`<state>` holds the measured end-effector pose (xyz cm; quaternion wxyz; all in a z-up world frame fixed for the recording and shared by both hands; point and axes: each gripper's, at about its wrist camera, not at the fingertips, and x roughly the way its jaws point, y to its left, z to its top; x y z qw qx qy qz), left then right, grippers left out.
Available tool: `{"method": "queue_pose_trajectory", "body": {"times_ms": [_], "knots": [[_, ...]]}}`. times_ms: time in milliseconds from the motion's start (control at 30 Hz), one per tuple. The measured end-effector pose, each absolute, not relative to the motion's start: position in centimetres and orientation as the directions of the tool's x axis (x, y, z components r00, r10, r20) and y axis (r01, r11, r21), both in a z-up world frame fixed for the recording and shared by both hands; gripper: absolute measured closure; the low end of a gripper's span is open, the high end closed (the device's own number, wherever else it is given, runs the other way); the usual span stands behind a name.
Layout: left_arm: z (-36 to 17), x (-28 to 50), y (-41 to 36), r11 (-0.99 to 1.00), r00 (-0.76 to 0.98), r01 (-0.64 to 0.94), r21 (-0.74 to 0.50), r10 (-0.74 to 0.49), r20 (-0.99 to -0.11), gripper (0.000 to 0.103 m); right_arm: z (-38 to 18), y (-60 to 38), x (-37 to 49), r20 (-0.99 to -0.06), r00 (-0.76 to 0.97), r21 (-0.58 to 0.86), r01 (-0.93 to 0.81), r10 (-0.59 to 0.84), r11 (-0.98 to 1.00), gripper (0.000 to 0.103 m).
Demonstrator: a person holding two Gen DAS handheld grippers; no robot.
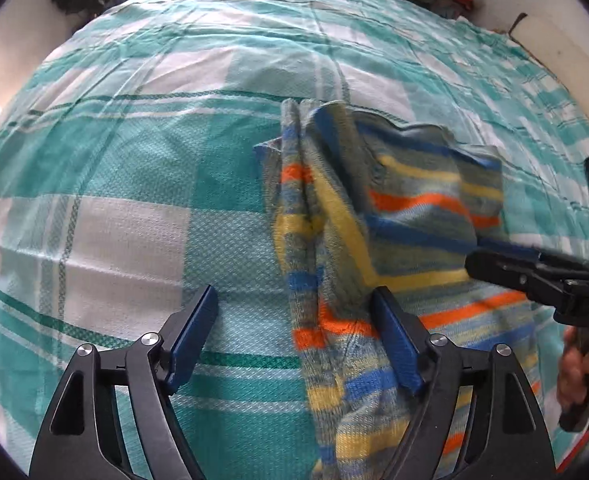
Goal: Fold small clothes
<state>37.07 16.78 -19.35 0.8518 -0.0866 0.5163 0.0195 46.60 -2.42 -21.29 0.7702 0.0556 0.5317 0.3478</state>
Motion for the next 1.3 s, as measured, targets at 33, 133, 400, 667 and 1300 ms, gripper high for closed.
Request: {"method": "queue_pose_trajectory", "body": {"times_ms": [33, 133, 400, 667, 1300], "knots": [[-18.8, 36.7, 16.9, 0.983, 0.469, -0.123, -0.138, -0.066, -0.881, 0.023, -20.5, -2.4, 46.1, -0.784, 0.207, 0.434, -0.491, 0.585, 0.755, 0.046], [-17.4, 34.8, 17.2, 0.979, 0.492, -0.119, -0.168, -0.089, -0.866, 0.024, -17.3, -3.8, 43.3, -0.734, 0.271, 0.427, -0.527, 0.622, 0.734, 0.046], [-18.9, 26.9, 16.4, 0.978, 0.464, -0.13, -0.162, -0.085, -0.882, 0.022, -20.9, -5.9, 32.5, -0.79, 0.24, 0.359, -0.566, 0.565, 0.742, 0.039], [-17.8, 20.6, 15.4, 0.963, 0.509, -0.179, -0.201, -0.084, -0.856, 0.015, -19.9, -9.7, 24.7, -0.772, 0.433, 0.248, -0.469, 0.465, 0.848, 0.027], [-21.7, 19.2, 12.6, 0.992, 0.525, -0.124, 0.008, 0.073, -0.848, 0.001, -24.1, -10.1, 20.4, -0.779, 0.526, 0.096, -0.437, 0.341, 0.894, 0.007]]}}
